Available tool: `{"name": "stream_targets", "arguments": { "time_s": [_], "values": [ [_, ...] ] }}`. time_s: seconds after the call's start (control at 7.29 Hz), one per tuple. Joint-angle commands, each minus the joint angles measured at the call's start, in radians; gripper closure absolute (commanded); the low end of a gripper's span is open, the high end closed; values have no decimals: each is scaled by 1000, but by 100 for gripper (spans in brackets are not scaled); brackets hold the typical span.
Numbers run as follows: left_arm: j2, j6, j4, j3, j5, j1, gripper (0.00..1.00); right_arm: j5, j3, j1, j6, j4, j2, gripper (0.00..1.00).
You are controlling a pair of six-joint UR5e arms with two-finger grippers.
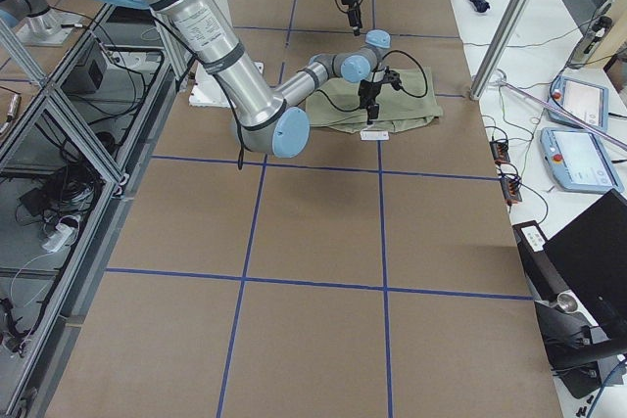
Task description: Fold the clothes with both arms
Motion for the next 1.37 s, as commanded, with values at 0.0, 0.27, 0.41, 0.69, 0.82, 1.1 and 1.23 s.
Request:
{"name": "stream_targets", "arguments": {
  "time_s": [0.0,0.27,0.41,0.69,0.82,1.1,1.23],
  "values": [
    [0,-2,-6,-2,-1,-1,0,-1,-38,3,-13,17,3,0],
    [0,3,-6,-2,-1,-1,0,-1,-38,10,-16,17,5,0],
    [0,-4,-6,-2,-1,-1,0,0,-40,24,-42,17,3,0],
    [0,2,-9,1,-1,0,0,0,-55,49,-83,17,-6,0],
    [-1,3,-9,4,-1,2,0,8,-55,70,-97,17,-9,0],
    [-7,-4,-9,3,-1,2,0,9,-55,113,-172,19,-46,0],
    [-7,-2,-9,4,-1,2,0,12,-55,122,-169,17,-40,0]
  ]
}}
